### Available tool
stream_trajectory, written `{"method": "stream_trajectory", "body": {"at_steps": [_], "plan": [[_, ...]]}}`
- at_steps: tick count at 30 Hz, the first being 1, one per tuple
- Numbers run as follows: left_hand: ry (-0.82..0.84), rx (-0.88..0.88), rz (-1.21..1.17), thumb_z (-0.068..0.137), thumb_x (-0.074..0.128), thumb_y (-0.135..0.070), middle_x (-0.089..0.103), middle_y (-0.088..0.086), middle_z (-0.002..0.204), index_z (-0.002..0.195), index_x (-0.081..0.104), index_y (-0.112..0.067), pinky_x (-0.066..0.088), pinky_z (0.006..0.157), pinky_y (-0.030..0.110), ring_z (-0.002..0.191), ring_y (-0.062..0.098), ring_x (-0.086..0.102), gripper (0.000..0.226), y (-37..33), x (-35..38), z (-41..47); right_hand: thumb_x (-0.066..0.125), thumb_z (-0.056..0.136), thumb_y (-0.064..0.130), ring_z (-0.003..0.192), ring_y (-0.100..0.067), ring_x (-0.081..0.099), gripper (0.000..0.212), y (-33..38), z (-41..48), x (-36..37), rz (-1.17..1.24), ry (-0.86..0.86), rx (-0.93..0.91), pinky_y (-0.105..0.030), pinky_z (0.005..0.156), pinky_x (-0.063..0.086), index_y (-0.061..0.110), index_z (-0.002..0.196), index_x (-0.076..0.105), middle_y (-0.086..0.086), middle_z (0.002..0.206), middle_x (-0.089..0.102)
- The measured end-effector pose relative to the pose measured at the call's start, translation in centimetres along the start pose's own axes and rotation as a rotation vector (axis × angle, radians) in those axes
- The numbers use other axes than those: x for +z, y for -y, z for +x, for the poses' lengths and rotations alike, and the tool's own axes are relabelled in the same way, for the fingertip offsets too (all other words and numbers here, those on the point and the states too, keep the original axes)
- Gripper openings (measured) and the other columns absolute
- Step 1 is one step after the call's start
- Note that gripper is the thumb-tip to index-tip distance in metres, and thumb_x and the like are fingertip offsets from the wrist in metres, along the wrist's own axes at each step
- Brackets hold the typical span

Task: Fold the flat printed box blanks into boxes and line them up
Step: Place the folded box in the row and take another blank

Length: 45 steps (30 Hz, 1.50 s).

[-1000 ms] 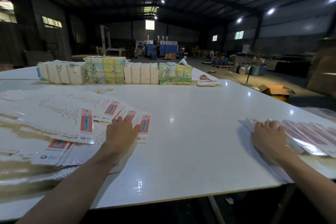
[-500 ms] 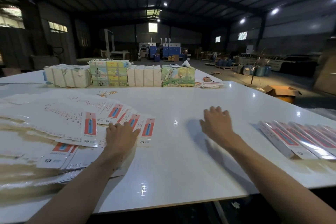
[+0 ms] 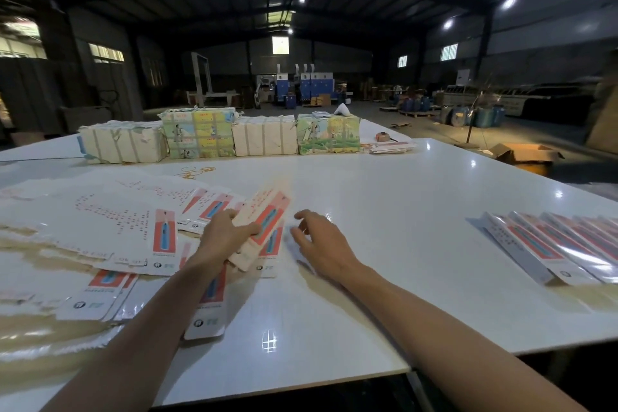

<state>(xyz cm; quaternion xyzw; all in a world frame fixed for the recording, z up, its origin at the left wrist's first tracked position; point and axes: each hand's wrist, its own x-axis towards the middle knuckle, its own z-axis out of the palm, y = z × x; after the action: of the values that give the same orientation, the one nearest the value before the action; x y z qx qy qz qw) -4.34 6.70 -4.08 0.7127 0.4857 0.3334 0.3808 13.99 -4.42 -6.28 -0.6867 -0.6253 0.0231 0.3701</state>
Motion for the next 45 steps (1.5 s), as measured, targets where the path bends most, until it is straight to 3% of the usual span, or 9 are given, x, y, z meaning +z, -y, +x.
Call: {"method": "stream_trajectory", "body": {"at_steps": [2, 5, 9, 16, 21, 27, 33, 37, 45], "plan": [[0.208, -0.098, -0.326, 0.092, 0.081, -0.015, 0.079, 0.01, 0.11, 0.134, 0.064, -0.013, 0.063, 0.063, 0.037, 0.09, 0.026, 0.08, 0.046, -0.9, 0.9, -0.8, 0.047, 0.111, 0.043, 0.104, -0.014, 0.066, 0.043, 0.4, 0.1, -0.7, 0.34, -0.031, 0.111, -0.042, 0.095, 0.056, 0.022, 0.148, 0.046, 0.002, 0.114, 0.068], [0.417, -0.039, -0.4, 0.09, 0.081, -0.009, 0.08, 0.01, 0.111, 0.134, 0.063, -0.013, 0.064, 0.085, 0.051, 0.101, 0.031, 0.078, 0.047, -1.2, 3.0, -1.9, 0.049, 0.109, 0.051, 0.093, -0.003, 0.075, 0.044, 0.7, 0.1, -1.3, 0.694, -0.028, 0.219, -0.026, 0.075, 0.062, 0.036, 0.147, 0.034, 0.011, 0.11, 0.069], [0.525, 0.084, -0.313, 0.067, 0.095, -0.042, 0.079, 0.003, 0.112, 0.129, 0.06, -0.03, 0.062, 0.092, 0.053, 0.105, 0.028, 0.077, 0.073, -1.1, 5.0, -2.8, 0.057, 0.109, 0.028, 0.086, -0.008, 0.079, 0.023, 0.6, 0.5, -1.7, 0.946, -0.165, 0.273, -0.024, 0.063, 0.062, 0.025, 0.127, 0.043, -0.003, 0.116, 0.069], [0.417, -0.002, -0.694, 0.078, 0.069, -0.066, 0.077, 0.017, 0.104, 0.132, 0.066, -0.026, 0.065, 0.08, 0.046, 0.09, 0.032, 0.079, 0.067, -2.2, 6.5, -3.6, 0.072, 0.1, 0.028, 0.081, -0.022, 0.081, 0.035, 0.7, 0.4, -2.0, 0.963, -0.088, 0.283, -0.025, 0.059, 0.061, 0.026, 0.13, 0.054, 0.005, 0.094, 0.081], [0.436, -0.07, -0.795, 0.1, 0.056, -0.062, 0.079, 0.005, 0.084, 0.129, 0.067, -0.02, 0.063, 0.06, 0.032, 0.069, 0.02, 0.077, 0.052, -1.9, 5.5, -3.6, 0.079, 0.095, 0.032, 0.086, -0.014, 0.08, 0.087, 1.0, 0.5, -1.8, 0.839, -0.048, 0.2, -0.027, 0.063, 0.064, 0.049, 0.157, 0.02, 0.004, 0.117, 0.069], [0.424, -0.129, -0.834, 0.091, 0.058, -0.063, 0.072, 0.011, 0.076, 0.089, 0.072, -0.02, 0.06, 0.065, 0.037, 0.06, 0.023, 0.071, 0.046, -2.1, 4.6, -3.0, 0.069, 0.1, 0.046, 0.088, -0.008, 0.075, 0.044, 0.6, 0.7, -1.3, 0.465, -0.068, 0.088, -0.021, 0.062, 0.062, 0.037, 0.14, 0.052, 0.005, 0.126, 0.054], [0.726, -0.138, -0.763, 0.095, 0.057, -0.071, 0.071, 0.02, 0.11, 0.122, 0.063, -0.012, 0.059, 0.086, 0.047, 0.092, 0.035, 0.071, 0.065, -2.1, 3.9, -3.4, 0.07, 0.101, 0.035, 0.073, -0.005, 0.074, 0.031, -0.1, 1.4, -3.2, 0.63, -0.017, 0.134, -0.017, 0.063, 0.055, 0.01, 0.109, 0.054, -0.004, 0.092, 0.073], [0.852, -0.124, -0.737, 0.081, 0.068, -0.076, 0.07, 0.019, 0.109, 0.122, 0.066, -0.011, 0.06, 0.08, 0.042, 0.086, 0.032, 0.071, 0.077, -2.0, 3.7, -3.5, 0.07, 0.101, 0.042, 0.073, -0.01, 0.074, 0.034, -0.6, 1.5, -3.9, 0.606, 0.047, 0.112, -0.016, 0.066, 0.053, 0.009, 0.091, 0.067, -0.005, 0.083, 0.078], [0.952, -0.103, -0.74, 0.093, 0.056, -0.072, 0.067, 0.017, 0.114, 0.135, 0.065, -0.007, 0.06, 0.083, 0.041, 0.091, 0.03, 0.07, 0.078, -1.7, 3.6, -2.9, 0.066, 0.103, 0.039, 0.078, -0.023, 0.073, 0.048, -1.2, 1.7, -4.7, 0.829, 0.148, 0.22, -0.022, 0.075, 0.056, -0.008, 0.096, 0.076, -0.014, 0.087, 0.078]]}}
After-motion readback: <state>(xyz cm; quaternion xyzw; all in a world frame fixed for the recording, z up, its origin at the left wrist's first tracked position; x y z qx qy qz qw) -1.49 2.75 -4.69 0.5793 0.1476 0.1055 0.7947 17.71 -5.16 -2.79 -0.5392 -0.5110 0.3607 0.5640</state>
